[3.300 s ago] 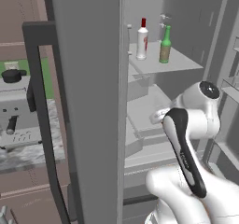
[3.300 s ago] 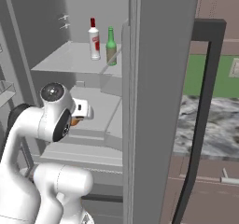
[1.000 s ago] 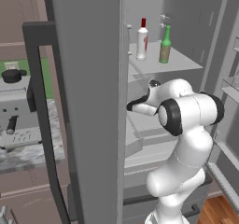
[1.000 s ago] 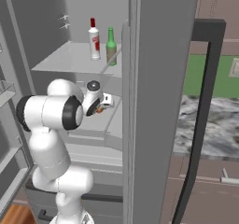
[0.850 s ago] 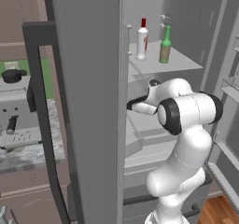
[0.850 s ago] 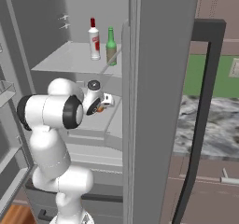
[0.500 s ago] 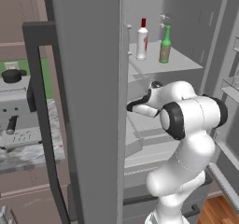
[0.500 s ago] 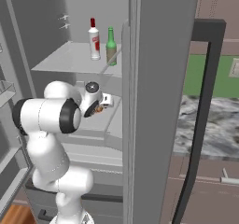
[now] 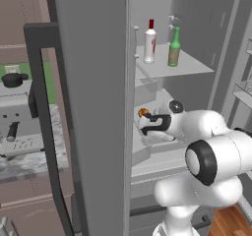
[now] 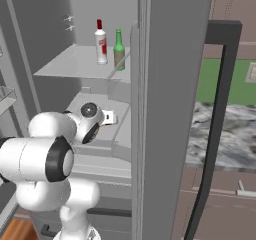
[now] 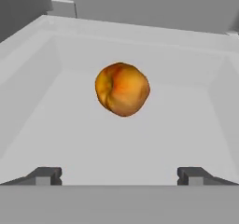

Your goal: Place the beer and liquor on the top shelf of the fridge to keep them out of children's reach, and place the peach on lower shelves for easy access.

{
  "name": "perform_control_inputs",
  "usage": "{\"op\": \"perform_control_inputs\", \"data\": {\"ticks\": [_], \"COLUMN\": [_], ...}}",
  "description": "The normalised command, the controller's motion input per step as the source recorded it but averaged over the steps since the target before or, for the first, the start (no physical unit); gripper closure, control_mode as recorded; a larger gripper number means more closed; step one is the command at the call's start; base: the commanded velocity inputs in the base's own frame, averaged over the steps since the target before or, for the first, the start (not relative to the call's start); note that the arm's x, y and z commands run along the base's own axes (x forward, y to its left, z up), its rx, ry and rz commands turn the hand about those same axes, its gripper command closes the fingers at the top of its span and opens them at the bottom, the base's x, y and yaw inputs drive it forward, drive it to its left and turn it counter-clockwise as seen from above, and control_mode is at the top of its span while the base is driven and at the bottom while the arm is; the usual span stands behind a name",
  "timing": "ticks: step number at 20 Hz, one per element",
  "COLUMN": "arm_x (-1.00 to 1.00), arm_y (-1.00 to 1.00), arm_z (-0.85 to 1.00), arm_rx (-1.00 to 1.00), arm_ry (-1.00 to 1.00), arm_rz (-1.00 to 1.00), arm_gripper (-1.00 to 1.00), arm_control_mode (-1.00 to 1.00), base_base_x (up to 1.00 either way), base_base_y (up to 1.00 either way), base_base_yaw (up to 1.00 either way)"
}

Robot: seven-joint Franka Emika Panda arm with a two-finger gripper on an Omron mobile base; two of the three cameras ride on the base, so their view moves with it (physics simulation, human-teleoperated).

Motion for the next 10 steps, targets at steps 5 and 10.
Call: {"op": "perform_control_inputs", "data": {"ticks": [5,10], "arm_x": [-0.65,-0.58], "arm_y": [-0.02,0.0], "arm_z": [0.91,1.0], "arm_rx": [-0.05,-0.08], "arm_ry": [0.0,0.0], "arm_rz": [0.0,0.0], "arm_gripper": [-1.0,-1.0], "arm_control_mode": [-1.0,-1.0], "base_base_x": [0.0,0.0], "base_base_y": [0.0,0.0], "base_base_yaw": [0.0,0.0]}}
